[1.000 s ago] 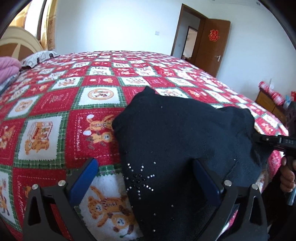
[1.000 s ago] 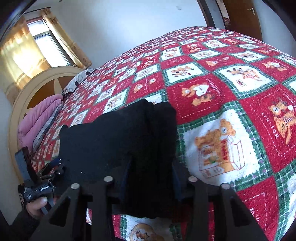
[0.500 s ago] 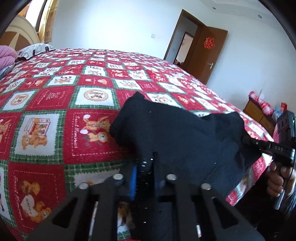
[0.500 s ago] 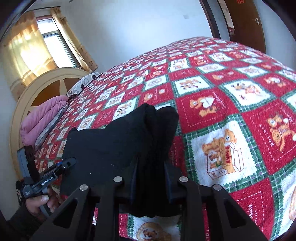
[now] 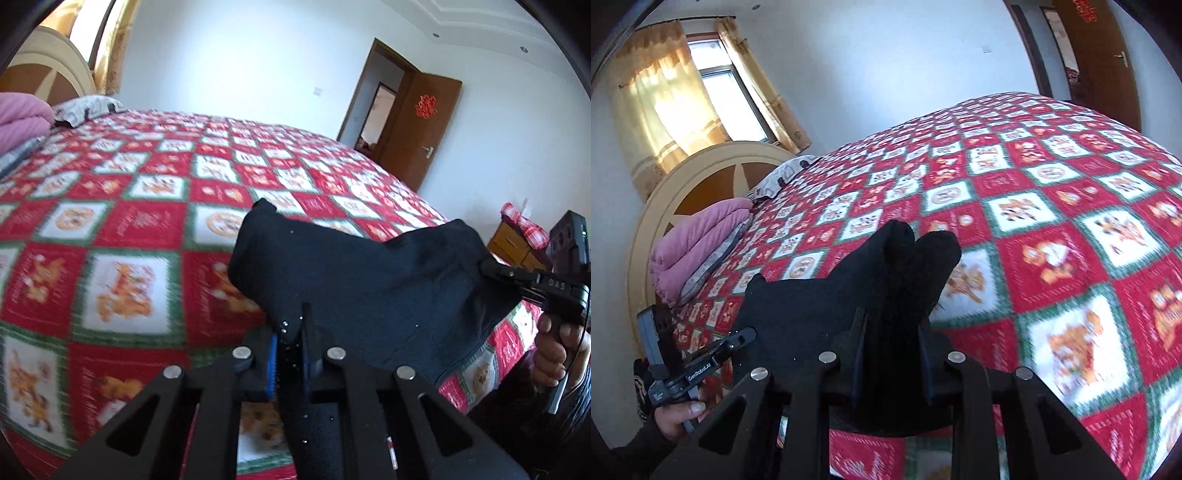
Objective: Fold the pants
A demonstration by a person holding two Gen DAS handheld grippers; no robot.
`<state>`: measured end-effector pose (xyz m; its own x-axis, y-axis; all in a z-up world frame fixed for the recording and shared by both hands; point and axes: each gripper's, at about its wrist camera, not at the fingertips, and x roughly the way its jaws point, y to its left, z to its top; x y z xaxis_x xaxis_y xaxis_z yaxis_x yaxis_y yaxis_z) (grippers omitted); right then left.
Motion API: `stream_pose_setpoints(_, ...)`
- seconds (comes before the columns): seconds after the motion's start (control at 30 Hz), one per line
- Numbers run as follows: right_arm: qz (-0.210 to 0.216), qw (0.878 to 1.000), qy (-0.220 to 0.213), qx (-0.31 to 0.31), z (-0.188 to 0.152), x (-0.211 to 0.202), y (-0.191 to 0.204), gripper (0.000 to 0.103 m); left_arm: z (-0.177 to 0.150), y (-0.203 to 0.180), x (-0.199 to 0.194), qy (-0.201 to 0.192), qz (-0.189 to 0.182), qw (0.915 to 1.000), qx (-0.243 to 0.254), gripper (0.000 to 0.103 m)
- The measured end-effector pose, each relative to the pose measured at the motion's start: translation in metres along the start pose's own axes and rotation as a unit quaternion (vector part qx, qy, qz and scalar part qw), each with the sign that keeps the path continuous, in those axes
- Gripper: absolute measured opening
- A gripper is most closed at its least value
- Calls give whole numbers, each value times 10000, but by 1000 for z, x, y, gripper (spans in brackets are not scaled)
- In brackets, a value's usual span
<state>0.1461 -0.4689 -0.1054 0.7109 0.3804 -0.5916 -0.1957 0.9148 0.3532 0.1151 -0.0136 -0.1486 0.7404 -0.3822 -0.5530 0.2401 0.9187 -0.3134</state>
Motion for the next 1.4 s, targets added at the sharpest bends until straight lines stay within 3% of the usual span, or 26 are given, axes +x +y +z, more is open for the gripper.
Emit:
stream_pose_setpoints(0.5,586,9968,276,-479,57,93,79,24,40,77,-34,-565,703,9955,-303,11)
stream_pose_setpoints(0.83,856,9912,465,-891,87,159,142,24,58,134,-48,-827,1227,9876,-529,11)
stream_pose_setpoints(1.03,764,9886,718,-1079,99,205,168,24,50,156,-38,-697,1461,9845,-676,11)
stream_pose_setpoints(1.2,649,9876,981,-1039,94,235,166,24,42,165,-25,-421,1559,9846,-671,11)
stream_pose_setpoints(1.3,598,9874,1110,-956,90,247,159,24,38,166,-16,-285,1633,9841,-634,15)
stream_pose_setpoints(1.4,559,9878,1255,-734,88,260,147,25,31,166,-8,-131,1760,9827,-568,26)
